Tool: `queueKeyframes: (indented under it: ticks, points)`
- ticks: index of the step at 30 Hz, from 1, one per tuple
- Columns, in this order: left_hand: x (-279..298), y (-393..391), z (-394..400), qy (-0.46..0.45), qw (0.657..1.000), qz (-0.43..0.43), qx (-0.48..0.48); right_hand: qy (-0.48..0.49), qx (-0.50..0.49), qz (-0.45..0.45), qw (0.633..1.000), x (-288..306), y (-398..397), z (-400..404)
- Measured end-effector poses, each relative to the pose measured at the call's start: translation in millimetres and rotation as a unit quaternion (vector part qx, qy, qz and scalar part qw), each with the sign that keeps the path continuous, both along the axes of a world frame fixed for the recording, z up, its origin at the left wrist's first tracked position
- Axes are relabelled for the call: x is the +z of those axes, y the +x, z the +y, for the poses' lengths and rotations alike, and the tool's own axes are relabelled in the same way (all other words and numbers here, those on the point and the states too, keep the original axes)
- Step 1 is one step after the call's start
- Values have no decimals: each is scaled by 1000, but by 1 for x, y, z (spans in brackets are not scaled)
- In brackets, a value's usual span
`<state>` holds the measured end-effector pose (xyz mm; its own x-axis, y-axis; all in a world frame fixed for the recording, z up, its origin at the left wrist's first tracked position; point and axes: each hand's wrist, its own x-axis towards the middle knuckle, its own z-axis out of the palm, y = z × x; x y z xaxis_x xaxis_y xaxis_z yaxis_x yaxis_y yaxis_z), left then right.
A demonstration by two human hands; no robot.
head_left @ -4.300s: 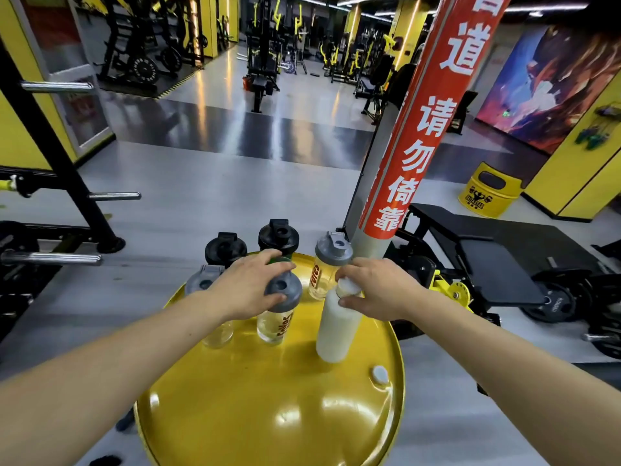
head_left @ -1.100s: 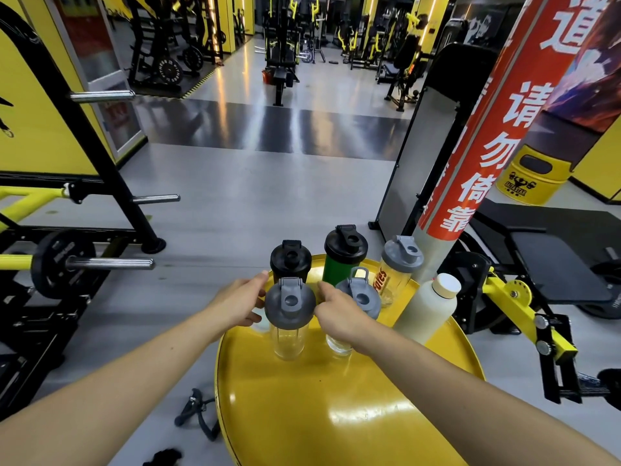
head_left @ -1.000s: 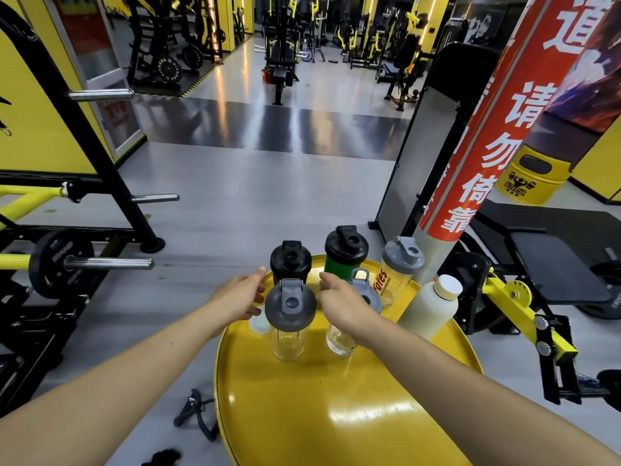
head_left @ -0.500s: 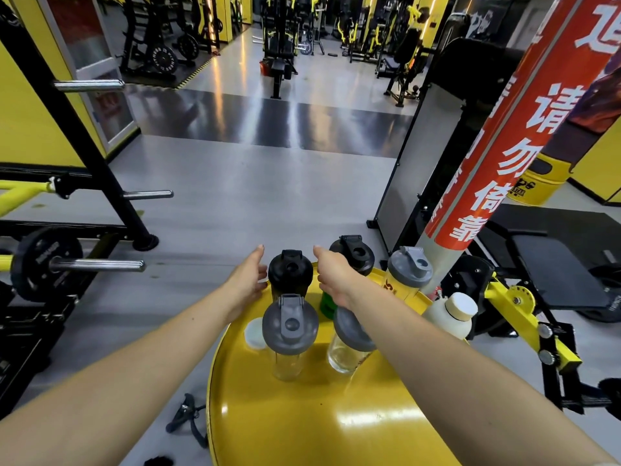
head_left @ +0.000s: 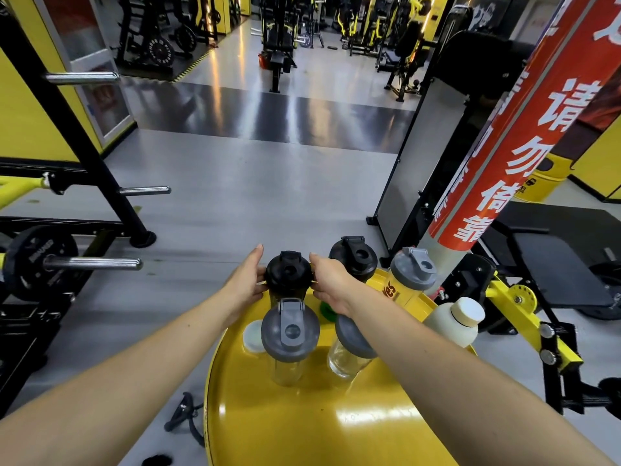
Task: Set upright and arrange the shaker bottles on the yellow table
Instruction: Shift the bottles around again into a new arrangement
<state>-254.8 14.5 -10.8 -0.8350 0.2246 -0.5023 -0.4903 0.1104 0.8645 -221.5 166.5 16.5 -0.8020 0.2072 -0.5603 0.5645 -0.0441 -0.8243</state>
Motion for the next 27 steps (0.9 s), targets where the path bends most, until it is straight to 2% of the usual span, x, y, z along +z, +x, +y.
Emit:
queueKeyframes:
  ticks: [13, 18, 23, 25, 27]
  points:
    - [-2, 2, 0, -10, 1000, 7, -5, 35, 30, 2, 999, 4, 5, -2]
    - [5, 7, -3, -45, 999, 18, 7, 42, 42, 5, 998, 10, 6, 1]
    - [18, -1, -7, -143, 983, 112, 38, 57, 91, 15, 994, 27, 9, 14]
    - [35, -2, 1, -156, 973, 166, 47, 58, 75, 35, 995, 40, 9, 26]
    - [47, -5, 13, -141, 973, 182, 31, 44, 58, 61, 995, 56, 10, 40]
